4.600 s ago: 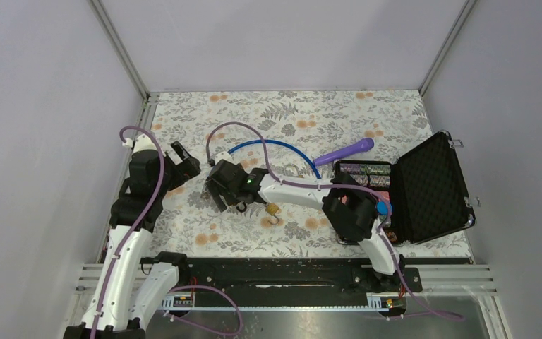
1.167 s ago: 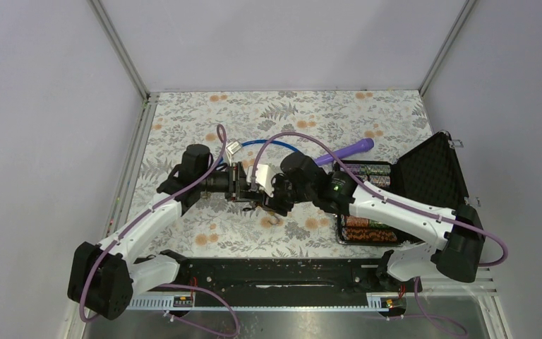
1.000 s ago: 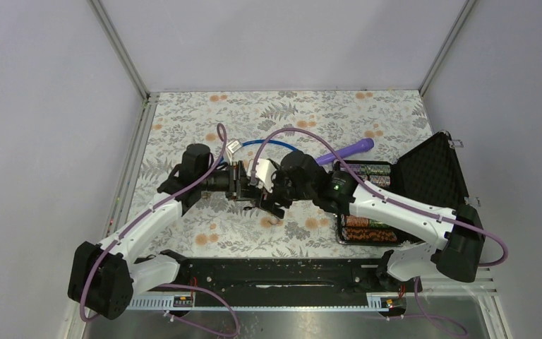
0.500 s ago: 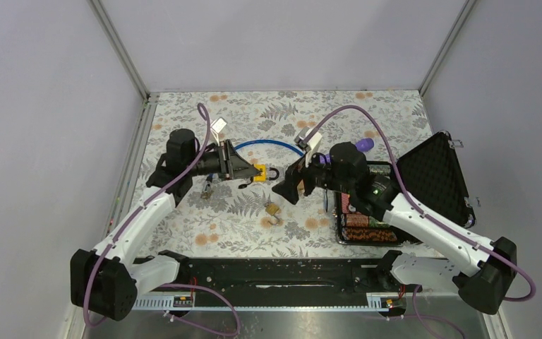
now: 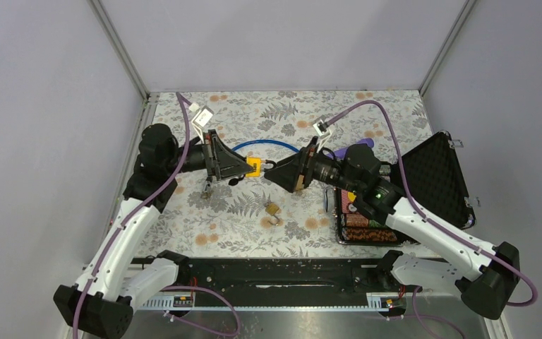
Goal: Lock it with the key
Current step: Lock the lock.
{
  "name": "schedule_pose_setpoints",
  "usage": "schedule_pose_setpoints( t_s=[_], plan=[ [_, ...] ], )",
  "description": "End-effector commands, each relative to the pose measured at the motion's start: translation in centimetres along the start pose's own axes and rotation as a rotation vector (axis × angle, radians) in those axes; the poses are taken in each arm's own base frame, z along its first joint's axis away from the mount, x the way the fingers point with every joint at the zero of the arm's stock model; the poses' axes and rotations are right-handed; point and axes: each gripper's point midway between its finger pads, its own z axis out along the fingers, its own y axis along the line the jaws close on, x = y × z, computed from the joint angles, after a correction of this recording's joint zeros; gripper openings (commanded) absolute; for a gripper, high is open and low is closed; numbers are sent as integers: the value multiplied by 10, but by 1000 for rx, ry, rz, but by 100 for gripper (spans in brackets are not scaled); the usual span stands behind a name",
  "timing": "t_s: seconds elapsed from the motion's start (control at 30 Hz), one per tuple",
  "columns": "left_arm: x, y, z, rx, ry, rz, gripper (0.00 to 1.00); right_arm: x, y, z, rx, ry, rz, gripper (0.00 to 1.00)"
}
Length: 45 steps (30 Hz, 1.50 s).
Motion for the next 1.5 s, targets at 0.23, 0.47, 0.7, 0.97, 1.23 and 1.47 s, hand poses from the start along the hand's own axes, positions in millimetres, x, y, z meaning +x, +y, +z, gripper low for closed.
schedule_pose_setpoints(
  t_s=[0.23,0.47,0.7,0.97,1.23,1.47],
  plan=[
    [-24,-57,-10,175,-25,148,0,-38,36,-15,-146,-105,-136,76],
    [-24,-60,-10,191,-24,136,0,-38,52,-11,-232,-63,-168,45],
    [-21,-60,-10,202,-15,124,0,-38,56,-12,-256,-74,-151,0],
    [-10,-50,-9,193,-3,135,75,-51,67,-22,-272,-115,-173,0],
    [-4,-46,-5,208,-4,159,88,-46,78,-26,-297,-28,-168,0],
    [6,-49,4,238,22,154,62,-50,78,-23,-278,-19,-121,0]
  ],
)
